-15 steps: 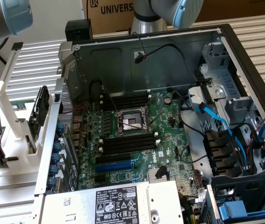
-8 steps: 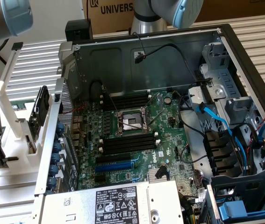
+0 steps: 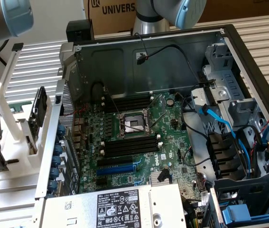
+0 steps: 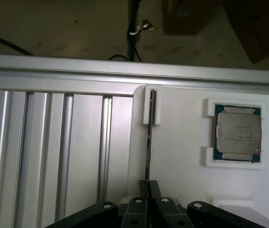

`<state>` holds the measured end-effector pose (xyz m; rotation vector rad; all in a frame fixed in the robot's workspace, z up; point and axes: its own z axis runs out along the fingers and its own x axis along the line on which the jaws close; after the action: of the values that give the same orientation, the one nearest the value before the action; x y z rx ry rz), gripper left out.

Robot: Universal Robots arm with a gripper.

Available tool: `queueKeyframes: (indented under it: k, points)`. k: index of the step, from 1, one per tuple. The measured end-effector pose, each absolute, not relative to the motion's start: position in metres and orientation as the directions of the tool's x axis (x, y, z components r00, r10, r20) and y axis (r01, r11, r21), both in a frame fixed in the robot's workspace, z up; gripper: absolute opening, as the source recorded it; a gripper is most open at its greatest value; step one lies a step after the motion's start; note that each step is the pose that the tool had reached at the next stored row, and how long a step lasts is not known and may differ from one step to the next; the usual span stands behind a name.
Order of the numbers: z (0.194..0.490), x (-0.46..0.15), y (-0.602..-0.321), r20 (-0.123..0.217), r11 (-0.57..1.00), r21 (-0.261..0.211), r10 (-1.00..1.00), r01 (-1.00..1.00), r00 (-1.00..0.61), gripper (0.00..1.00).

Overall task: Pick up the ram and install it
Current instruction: 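Pick up the ram and move it above insertion slot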

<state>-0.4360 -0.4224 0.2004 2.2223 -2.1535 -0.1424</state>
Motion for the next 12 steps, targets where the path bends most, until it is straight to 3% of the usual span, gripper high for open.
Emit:
queueKeyframes:
  k: [12]
  points:
    - [0.2075, -0.436, -0.4225, -0.035, -0.033, 0.095, -0.999, -0.995, 0.03, 0.12]
